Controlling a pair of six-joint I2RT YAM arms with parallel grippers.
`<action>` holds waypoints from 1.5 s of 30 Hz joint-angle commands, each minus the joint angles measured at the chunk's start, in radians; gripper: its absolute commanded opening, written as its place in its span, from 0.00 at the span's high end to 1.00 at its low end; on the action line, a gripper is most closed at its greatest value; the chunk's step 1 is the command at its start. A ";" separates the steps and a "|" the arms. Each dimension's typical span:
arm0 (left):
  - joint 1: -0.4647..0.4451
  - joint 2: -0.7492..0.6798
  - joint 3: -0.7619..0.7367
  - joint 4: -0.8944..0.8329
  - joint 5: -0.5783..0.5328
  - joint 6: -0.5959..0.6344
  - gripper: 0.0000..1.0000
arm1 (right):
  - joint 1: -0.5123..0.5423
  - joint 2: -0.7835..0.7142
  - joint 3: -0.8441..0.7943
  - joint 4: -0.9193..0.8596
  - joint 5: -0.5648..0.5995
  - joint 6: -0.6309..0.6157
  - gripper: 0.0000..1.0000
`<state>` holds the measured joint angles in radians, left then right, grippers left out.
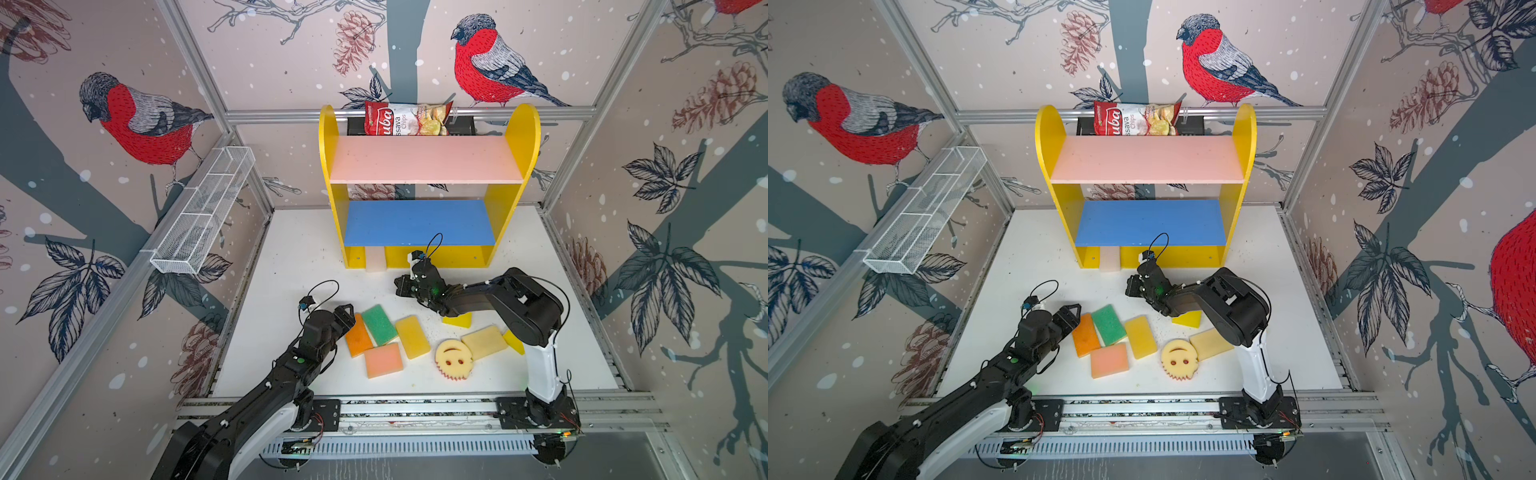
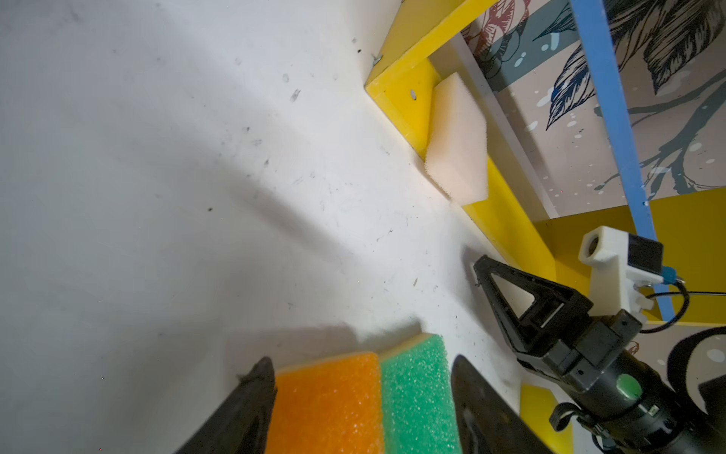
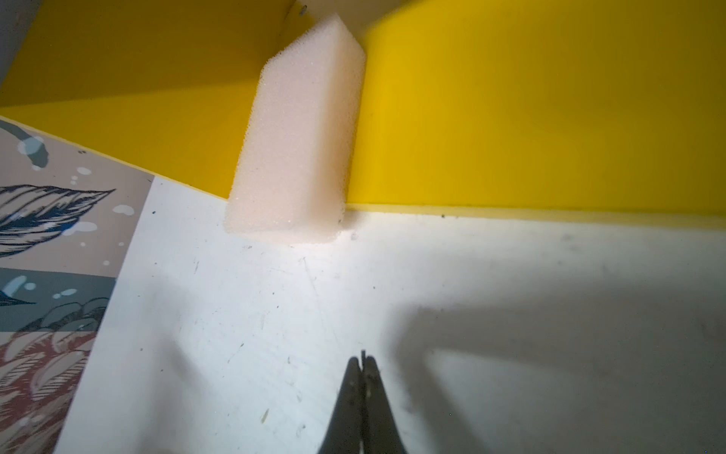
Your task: Place and organize the cleaning sponges onto the shelf
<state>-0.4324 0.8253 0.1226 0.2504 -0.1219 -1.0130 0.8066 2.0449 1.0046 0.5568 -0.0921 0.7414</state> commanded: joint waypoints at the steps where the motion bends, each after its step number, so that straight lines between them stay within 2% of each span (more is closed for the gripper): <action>1: 0.015 0.054 0.019 0.158 -0.006 0.041 0.35 | -0.002 -0.008 -0.001 0.048 -0.098 0.098 0.99; 6: 0.053 0.180 0.059 0.234 0.067 0.053 0.38 | -0.001 0.049 0.032 0.081 -0.166 0.207 0.99; 10: 0.066 0.256 0.058 0.311 0.140 0.023 0.39 | -0.006 0.088 0.029 0.152 -0.157 0.309 1.00; 14: 0.066 0.281 0.048 0.317 0.167 0.004 0.40 | 0.002 0.119 0.048 0.170 -0.120 0.341 1.00; 23: 0.066 0.205 0.059 0.200 0.164 0.038 0.40 | 0.014 0.207 0.079 0.257 -0.007 0.447 1.00; 32: 0.065 0.081 0.028 0.098 0.125 0.057 0.40 | 0.017 0.289 0.158 0.253 0.066 0.507 0.99; 38: 0.065 0.019 0.016 0.047 0.110 0.062 0.39 | 0.018 0.317 0.213 0.227 0.113 0.509 0.98; 45: 0.066 0.012 0.008 0.035 0.107 0.065 0.39 | 0.027 0.352 0.269 0.199 0.120 0.507 0.98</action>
<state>-0.3695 0.8364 0.1329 0.2920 -0.0044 -0.9649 0.8272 2.3730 1.2705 0.9138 -0.0006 1.2621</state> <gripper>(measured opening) 0.608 0.048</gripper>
